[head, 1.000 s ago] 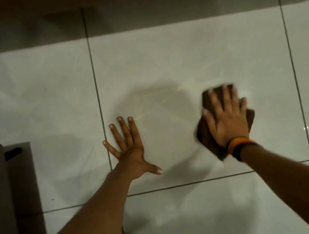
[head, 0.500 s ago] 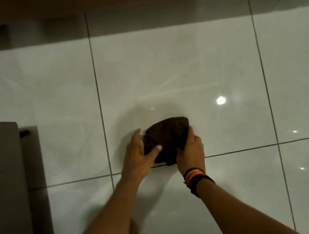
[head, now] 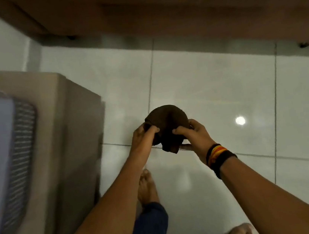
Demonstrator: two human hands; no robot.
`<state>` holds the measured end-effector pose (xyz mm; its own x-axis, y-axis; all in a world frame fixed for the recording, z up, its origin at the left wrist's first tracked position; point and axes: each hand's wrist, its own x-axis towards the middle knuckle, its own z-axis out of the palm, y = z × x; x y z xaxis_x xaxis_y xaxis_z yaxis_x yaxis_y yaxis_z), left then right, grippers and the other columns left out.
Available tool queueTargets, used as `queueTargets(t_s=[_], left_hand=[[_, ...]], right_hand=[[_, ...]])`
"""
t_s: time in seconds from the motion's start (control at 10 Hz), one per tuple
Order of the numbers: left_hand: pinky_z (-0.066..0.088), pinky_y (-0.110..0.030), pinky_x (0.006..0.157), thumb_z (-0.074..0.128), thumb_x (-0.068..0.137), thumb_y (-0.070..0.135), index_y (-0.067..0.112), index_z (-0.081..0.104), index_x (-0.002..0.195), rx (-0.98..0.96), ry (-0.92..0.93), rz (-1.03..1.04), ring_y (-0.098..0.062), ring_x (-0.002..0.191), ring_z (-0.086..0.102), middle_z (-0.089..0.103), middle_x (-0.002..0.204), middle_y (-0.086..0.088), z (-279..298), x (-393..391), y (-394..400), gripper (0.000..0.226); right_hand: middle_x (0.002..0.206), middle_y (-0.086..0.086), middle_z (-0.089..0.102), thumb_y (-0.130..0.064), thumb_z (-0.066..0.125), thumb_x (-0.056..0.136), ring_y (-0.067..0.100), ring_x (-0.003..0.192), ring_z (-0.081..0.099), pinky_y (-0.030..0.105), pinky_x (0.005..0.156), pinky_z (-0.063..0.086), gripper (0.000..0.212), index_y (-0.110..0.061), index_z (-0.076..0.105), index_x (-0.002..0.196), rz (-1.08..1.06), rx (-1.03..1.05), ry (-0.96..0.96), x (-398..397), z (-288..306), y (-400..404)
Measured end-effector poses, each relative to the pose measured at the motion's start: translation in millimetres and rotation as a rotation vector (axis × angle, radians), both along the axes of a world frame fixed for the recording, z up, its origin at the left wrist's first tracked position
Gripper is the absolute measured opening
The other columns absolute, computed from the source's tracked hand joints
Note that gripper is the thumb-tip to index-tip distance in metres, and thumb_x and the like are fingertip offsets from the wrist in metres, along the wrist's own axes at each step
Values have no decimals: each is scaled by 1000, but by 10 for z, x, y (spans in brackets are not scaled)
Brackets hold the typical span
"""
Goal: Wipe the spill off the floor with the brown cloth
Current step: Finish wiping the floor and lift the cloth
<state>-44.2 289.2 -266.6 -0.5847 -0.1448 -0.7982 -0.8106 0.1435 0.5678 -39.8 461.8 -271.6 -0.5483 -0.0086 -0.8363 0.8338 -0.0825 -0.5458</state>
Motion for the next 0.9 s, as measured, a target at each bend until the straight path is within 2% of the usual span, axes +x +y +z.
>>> queueTargets(t_s=[0.1,0.2,0.3,0.4,0.5,0.6,0.7,0.8,0.9], left_hand=[[55,-16,73,63,90,25,38,71,92,-66,146,191,2,90,69,70,95,14,831,-37,-499,15],[55,-24,84,62,90,35,27,67,129,-246,230,394,-6,101,64,65,119,6,1596,54,-1006,40],[52,-36,102,61,91,34,18,55,147,-342,325,572,-24,127,60,60,144,-6,2127,213,-1556,58],[46,-23,90,60,97,27,17,53,147,-423,344,740,-19,122,57,59,132,-1,2316,396,-2078,52],[48,-25,84,60,97,18,12,58,141,-409,325,945,-22,114,59,61,129,-7,2183,556,-2587,44],[48,-36,93,59,97,14,11,57,140,-349,203,1014,-37,122,63,63,137,-19,1905,636,-3037,43],[51,-48,106,57,100,16,12,39,155,-379,99,849,-41,129,59,56,148,-23,1773,706,-3282,58],[38,-50,121,49,104,21,11,23,164,-660,168,469,-39,149,41,36,165,-22,1836,731,-3344,65],[17,-52,129,41,105,27,10,23,164,-1078,374,65,-35,161,13,14,174,-18,2125,540,-3352,64]], right_hand=[[115,6,74,-37,71,92,23,107,72,40,77,66,38,-13,64,120,110,-60,48,-322,875,-533],[104,6,72,-27,61,100,23,92,72,33,64,64,17,-13,62,110,234,-36,165,-602,1650,-1170],[116,11,71,-18,62,99,30,102,72,44,84,65,27,-10,61,125,414,36,327,-792,2206,-1929],[121,3,67,-20,69,96,29,115,67,48,104,56,36,-16,60,130,596,117,464,-840,2488,-2718],[109,-1,62,-19,72,94,26,107,65,38,96,54,41,-19,59,132,792,153,564,-800,2434,-3473],[108,5,63,-15,68,95,31,109,66,41,95,55,48,-19,52,140,936,179,594,-762,2208,-4026],[138,14,60,-11,59,99,35,128,60,50,109,51,55,-19,42,151,1037,227,581,-714,2086,-4209],[146,9,58,-16,58,102,28,129,60,43,109,52,49,-21,47,149,969,176,598,-578,2300,-3909],[139,-20,61,-38,60,101,1,119,63,22,101,56,39,-38,55,140,819,106,709,-314,2921,-3033]])
